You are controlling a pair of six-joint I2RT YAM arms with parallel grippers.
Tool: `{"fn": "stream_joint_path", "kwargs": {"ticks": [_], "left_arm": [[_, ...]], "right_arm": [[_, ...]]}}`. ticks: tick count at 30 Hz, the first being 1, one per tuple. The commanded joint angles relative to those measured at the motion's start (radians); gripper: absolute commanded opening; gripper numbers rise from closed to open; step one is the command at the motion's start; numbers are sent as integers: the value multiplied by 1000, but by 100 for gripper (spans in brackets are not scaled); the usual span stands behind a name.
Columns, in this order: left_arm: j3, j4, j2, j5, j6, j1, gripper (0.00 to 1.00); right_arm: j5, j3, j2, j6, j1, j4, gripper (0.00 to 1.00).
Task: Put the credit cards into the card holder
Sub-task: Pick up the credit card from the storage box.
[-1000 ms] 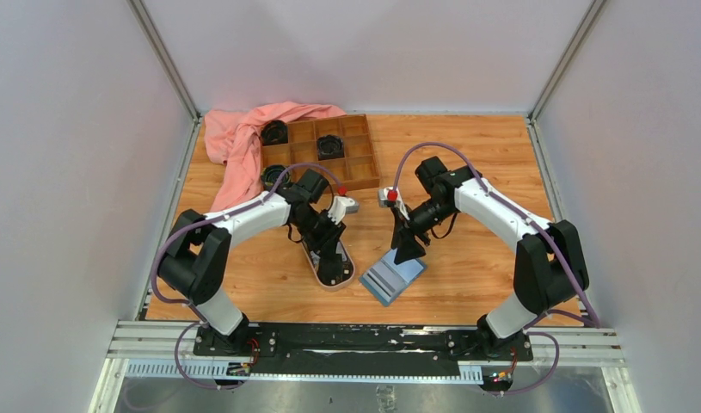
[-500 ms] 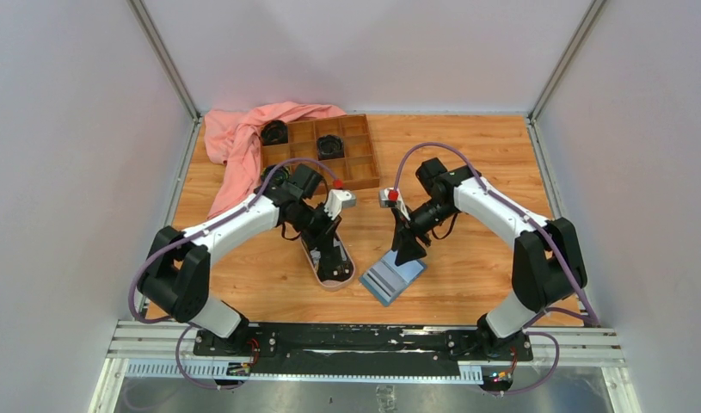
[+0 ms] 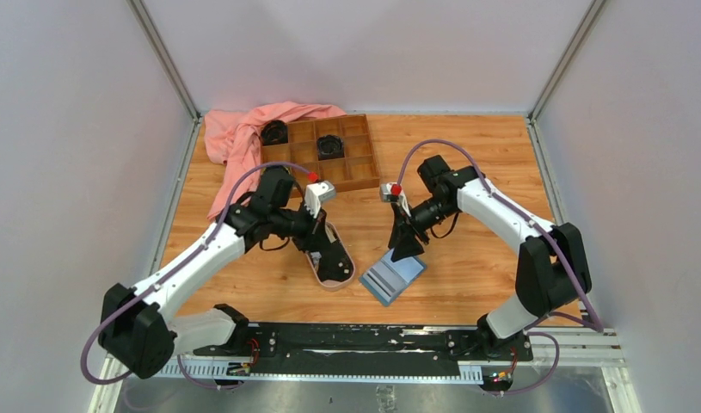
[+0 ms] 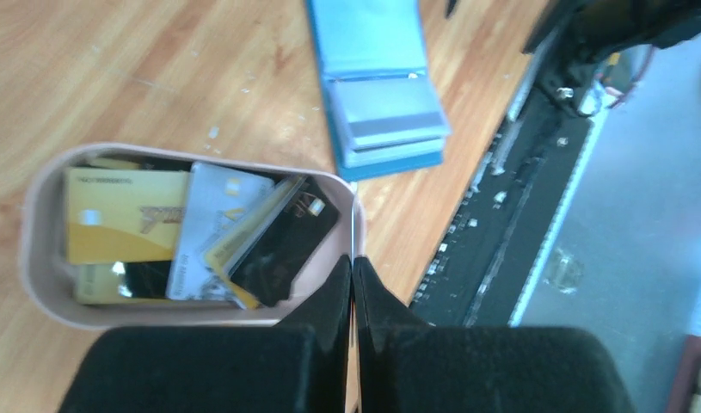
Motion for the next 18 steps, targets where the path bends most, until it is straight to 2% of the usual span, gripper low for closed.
{"fn": "stream_joint_path", "kwargs": {"ticks": [1, 4, 5, 12, 18], "left_arm": [[-148, 297, -118, 136, -274, 6, 0], [-285, 594, -178, 180, -473, 4, 0], [-297, 631, -182, 171, -490, -4, 0], [-266, 670, -126, 91, -480, -142, 0], [-260, 735, -73, 25, -449, -207, 0]], "right_arm": [[-59, -15, -50, 50, -9, 31, 51], [-106, -11, -58, 74, -9, 33, 51], [-128, -10, -60, 82, -10, 34, 51], [-247, 3, -42, 165, -10, 57, 51], [-142, 24, -90, 126, -31, 21, 52]]}}
